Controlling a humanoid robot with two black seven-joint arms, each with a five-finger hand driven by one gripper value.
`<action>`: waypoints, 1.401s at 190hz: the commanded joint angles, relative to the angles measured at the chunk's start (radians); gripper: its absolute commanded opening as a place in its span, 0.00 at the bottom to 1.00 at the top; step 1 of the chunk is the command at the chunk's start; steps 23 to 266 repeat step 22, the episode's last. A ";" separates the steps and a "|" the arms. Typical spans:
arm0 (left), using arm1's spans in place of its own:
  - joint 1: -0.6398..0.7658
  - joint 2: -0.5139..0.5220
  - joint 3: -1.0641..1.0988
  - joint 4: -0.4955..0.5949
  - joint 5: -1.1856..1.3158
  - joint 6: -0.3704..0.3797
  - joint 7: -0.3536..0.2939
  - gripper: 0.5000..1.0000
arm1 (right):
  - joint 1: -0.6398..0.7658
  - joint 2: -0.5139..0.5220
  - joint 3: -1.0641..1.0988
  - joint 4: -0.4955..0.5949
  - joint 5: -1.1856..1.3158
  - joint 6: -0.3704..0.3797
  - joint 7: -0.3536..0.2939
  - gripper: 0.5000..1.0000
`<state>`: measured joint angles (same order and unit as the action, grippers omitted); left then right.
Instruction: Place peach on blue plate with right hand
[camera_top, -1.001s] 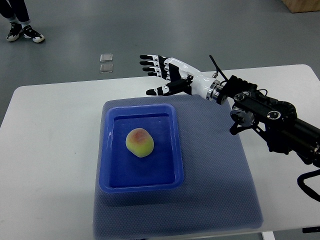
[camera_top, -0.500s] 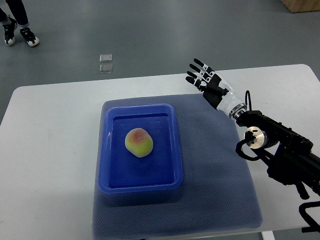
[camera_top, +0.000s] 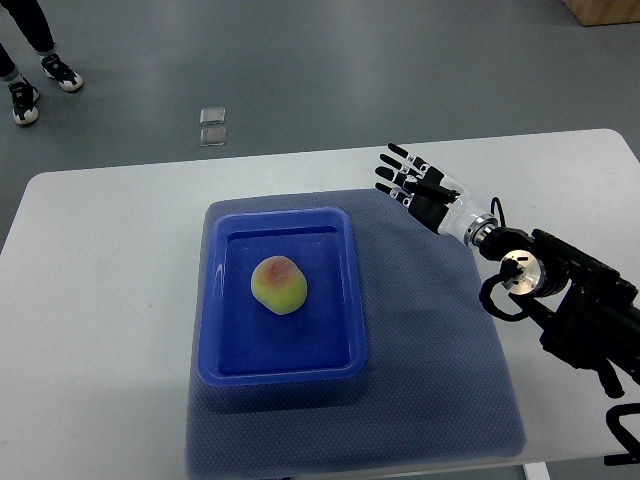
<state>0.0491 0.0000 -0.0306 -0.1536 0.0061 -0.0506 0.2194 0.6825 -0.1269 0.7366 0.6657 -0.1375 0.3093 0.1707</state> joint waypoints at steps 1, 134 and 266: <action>0.000 0.000 0.000 0.000 0.000 0.000 0.002 1.00 | -0.003 0.003 0.000 0.000 -0.001 0.002 0.001 0.86; 0.000 0.000 -0.002 0.002 0.000 0.000 0.000 1.00 | -0.011 0.001 0.004 0.000 0.001 0.007 0.001 0.86; 0.000 0.000 -0.002 0.002 0.000 0.000 0.000 1.00 | -0.011 0.001 0.004 0.000 0.001 0.007 0.001 0.86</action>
